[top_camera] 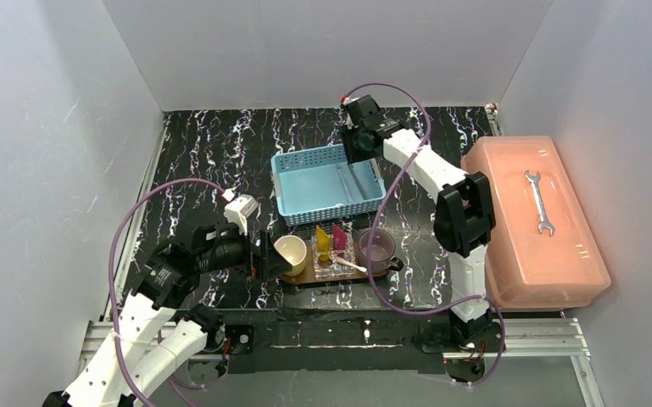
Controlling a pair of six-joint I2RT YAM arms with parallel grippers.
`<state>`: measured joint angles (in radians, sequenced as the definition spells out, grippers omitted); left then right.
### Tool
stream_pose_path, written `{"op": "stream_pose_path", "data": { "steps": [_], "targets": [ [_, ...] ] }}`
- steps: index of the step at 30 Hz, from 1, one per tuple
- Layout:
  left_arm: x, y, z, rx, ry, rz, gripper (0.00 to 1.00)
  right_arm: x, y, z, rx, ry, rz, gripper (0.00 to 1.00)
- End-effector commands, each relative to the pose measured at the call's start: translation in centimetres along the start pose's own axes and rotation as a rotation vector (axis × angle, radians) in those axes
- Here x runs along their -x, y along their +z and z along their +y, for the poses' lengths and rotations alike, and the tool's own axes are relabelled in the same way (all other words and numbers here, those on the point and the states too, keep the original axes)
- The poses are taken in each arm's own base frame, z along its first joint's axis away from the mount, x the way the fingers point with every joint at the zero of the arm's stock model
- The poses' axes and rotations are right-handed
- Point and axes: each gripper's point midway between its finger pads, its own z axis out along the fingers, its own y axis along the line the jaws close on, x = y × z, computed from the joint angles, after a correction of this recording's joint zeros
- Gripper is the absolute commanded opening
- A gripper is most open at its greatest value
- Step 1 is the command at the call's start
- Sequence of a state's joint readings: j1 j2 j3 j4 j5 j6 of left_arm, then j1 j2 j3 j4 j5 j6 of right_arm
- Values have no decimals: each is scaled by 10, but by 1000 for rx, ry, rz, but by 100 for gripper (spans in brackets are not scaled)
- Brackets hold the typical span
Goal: Prepare toiletry sets of a toothbrush and toothpaste on the tray
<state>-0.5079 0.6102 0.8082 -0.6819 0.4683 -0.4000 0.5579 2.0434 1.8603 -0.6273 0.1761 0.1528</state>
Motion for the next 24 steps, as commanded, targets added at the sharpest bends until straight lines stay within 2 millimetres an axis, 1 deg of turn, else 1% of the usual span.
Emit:
{"op": "stream_pose_path", "data": {
  "steps": [1,5,9,16,24],
  "targets": [
    [-2,2,1,-5,12,10,99,1,16,22,67,-11,10,48],
    [-2,4,2,-2,8,19,99,-9,33,31,83,-21,45,48],
    [-2,4,3,3,5,21,99,-17,46,35,91,-24,70,48],
    [-2,5,4,8,3,22,99,-27,64,38,93,-32,101,48],
    [-3,7,4,6,-1,35,99,-44,81,40,89,-41,144,48]
  ]
}}
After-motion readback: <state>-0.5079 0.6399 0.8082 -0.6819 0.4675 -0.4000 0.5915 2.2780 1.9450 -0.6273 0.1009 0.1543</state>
